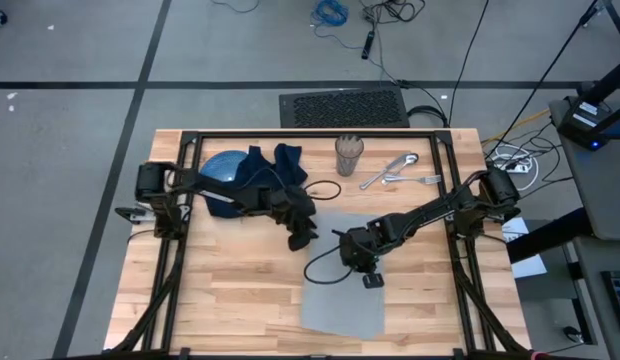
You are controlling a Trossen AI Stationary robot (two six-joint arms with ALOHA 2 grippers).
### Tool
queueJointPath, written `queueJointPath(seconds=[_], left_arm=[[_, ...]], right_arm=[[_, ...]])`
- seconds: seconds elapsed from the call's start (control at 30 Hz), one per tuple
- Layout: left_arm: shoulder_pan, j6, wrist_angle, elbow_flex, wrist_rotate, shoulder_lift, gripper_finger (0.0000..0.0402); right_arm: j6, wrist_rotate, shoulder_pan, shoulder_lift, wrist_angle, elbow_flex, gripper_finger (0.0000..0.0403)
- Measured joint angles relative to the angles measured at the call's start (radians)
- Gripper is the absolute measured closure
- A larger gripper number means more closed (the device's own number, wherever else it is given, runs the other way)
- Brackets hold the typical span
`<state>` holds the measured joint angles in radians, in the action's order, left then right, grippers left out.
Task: Set table place
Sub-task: Prepare the gray placemat
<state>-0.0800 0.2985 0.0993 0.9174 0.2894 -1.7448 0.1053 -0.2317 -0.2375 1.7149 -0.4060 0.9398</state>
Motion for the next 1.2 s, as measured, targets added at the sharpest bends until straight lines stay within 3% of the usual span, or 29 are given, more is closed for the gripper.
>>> queueJointPath(seconds=[0.2, 0.37, 0.6, 0.87, 1.03, 1.2], left_arm=[[0.068, -0.084, -0.171, 0.074, -0.103, 0.113, 0.0245], [0.232, -0.164, -0.343, 0.088, -0.220, 0.132, 0.0245], [0.449, -0.176, -0.359, 0.091, -0.420, 0.129, 0.0245], [0.583, -0.183, -0.201, 0.093, -0.435, 0.066, 0.0245], [0.620, -0.201, -0.257, 0.166, -0.460, -0.038, 0.0245], [0.602, -0.256, -0.284, 0.221, -0.500, -0.088, 0.0245]], right_arm=[[-0.002, 0.026, 0.000, -0.026, -0.002, 0.000, 0.0380], [0.015, 0.057, -0.036, -0.111, -0.009, 0.000, 0.0380], [0.081, 0.122, -0.084, -0.244, 0.004, 0.000, 0.0380], [0.138, 0.137, -0.160, -0.228, 0.050, 0.000, 0.0380], [0.156, 0.140, -0.228, -0.179, 0.060, 0.000, 0.0380], [0.176, 0.230, -0.277, -0.161, -0.023, 0.000, 0.0363]])
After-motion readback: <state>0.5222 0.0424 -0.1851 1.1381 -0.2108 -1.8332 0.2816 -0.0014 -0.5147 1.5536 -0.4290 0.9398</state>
